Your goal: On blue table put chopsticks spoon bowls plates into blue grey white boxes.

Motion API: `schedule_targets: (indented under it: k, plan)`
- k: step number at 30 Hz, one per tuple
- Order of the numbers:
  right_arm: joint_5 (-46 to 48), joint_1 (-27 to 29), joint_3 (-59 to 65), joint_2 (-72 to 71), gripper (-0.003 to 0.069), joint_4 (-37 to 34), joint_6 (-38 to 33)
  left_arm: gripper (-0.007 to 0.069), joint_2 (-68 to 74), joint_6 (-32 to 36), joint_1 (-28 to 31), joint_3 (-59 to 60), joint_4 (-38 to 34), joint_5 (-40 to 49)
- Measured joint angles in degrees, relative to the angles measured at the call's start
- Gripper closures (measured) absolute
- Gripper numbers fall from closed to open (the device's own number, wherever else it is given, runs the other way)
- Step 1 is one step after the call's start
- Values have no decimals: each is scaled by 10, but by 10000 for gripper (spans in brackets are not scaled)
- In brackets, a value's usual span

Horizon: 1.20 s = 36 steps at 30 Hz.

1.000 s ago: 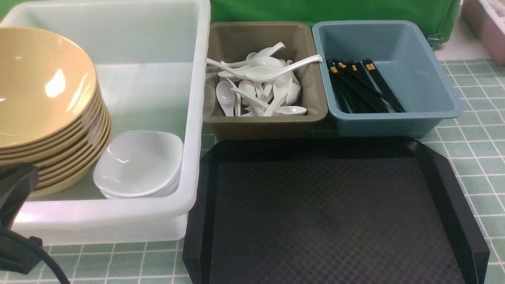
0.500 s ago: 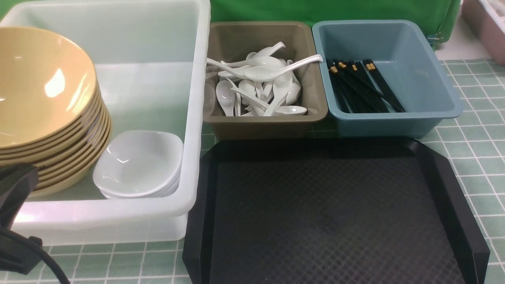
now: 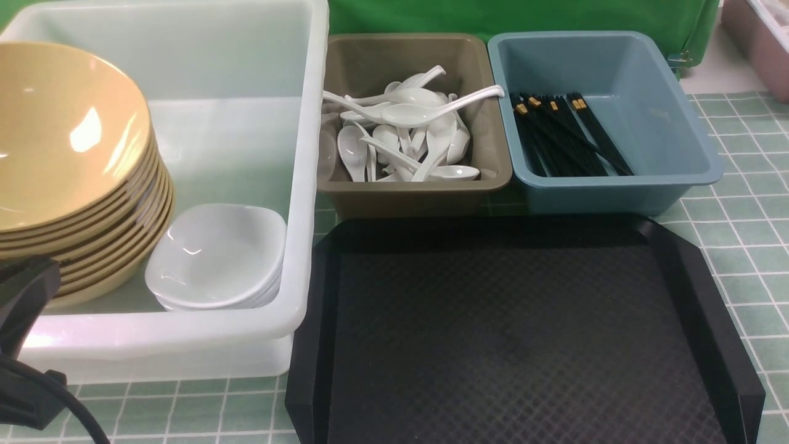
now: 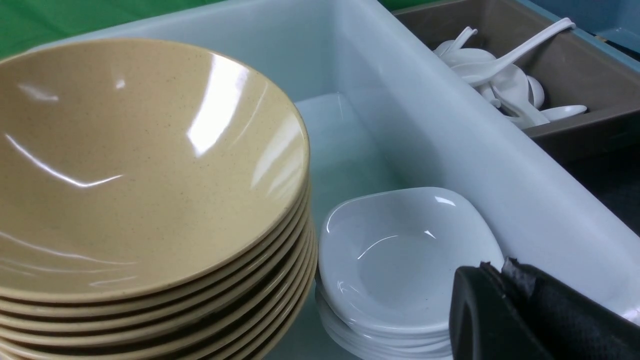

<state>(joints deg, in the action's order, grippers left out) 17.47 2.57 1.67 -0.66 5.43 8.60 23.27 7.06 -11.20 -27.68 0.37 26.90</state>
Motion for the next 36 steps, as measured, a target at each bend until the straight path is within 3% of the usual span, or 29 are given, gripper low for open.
schedule_targets:
  k: [18, 22, 29, 34, 36]
  plan:
    - [0, 0, 0, 0, 607, 0, 0, 623, 0, 0, 0, 19, 34, -16]
    - [1, 0, 0, 0, 601, 0, 0, 623, -15, 0, 14, 90, 32, -124]
    - [1, 0, 0, 0, 594, 0, 0, 623, -109, 0, 97, 258, -12, -329]
    - [1, 0, 0, 0, 590, 0, -1, 623, -180, -11, 134, 291, -23, -313]
    - [1, 0, 0, 0, 587, 0, -1, 623, -221, -21, 149, 291, -23, -244]
